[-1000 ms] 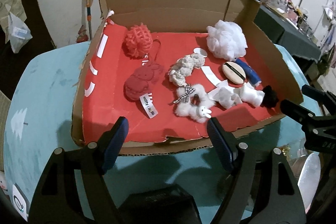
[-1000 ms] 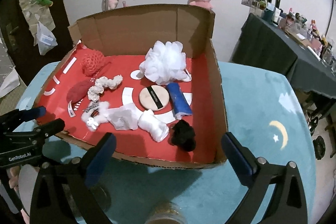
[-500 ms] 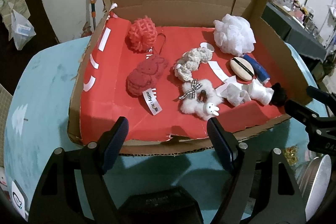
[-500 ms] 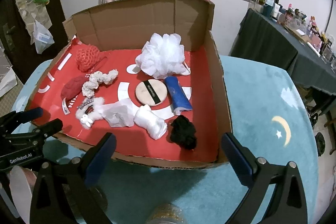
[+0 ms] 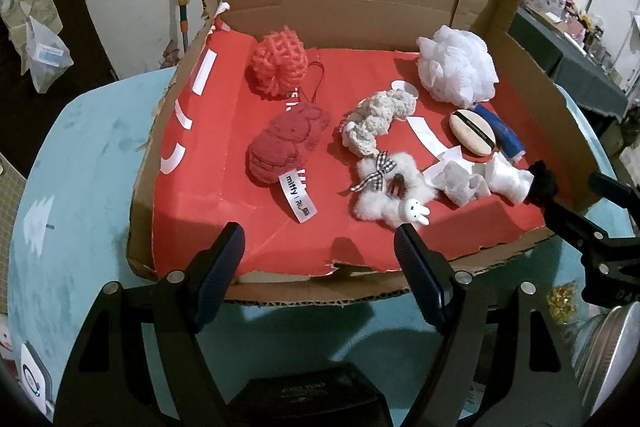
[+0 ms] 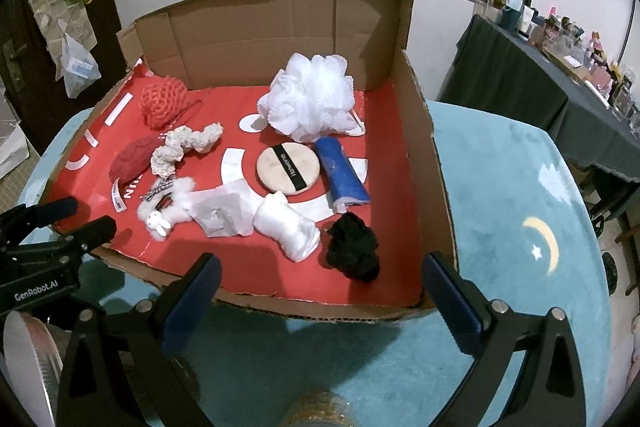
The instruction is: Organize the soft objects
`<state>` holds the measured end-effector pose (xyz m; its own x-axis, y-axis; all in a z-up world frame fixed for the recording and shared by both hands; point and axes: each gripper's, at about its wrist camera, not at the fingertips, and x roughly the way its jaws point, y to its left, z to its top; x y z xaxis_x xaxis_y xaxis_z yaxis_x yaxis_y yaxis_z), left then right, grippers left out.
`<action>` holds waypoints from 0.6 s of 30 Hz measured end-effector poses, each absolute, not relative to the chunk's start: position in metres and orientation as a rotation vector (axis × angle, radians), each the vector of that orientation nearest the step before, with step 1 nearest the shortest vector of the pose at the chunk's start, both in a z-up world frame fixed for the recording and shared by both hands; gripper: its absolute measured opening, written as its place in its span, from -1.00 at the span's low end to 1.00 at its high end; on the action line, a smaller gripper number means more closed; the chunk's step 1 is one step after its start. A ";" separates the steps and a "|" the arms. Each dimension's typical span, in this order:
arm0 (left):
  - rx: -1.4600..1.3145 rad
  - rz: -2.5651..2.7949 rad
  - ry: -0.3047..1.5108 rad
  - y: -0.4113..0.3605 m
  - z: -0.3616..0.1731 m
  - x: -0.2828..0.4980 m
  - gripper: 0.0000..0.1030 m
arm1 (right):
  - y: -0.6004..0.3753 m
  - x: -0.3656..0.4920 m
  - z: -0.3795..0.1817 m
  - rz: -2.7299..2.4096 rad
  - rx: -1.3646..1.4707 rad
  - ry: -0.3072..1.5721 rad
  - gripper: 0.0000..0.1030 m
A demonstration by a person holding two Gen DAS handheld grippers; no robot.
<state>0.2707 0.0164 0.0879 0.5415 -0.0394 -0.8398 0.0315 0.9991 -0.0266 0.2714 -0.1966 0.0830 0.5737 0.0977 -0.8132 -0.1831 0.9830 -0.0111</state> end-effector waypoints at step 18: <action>-0.010 -0.035 0.983 0.018 0.087 0.272 0.48 | -0.198 0.271 0.084 0.164 -0.087 0.927 1.00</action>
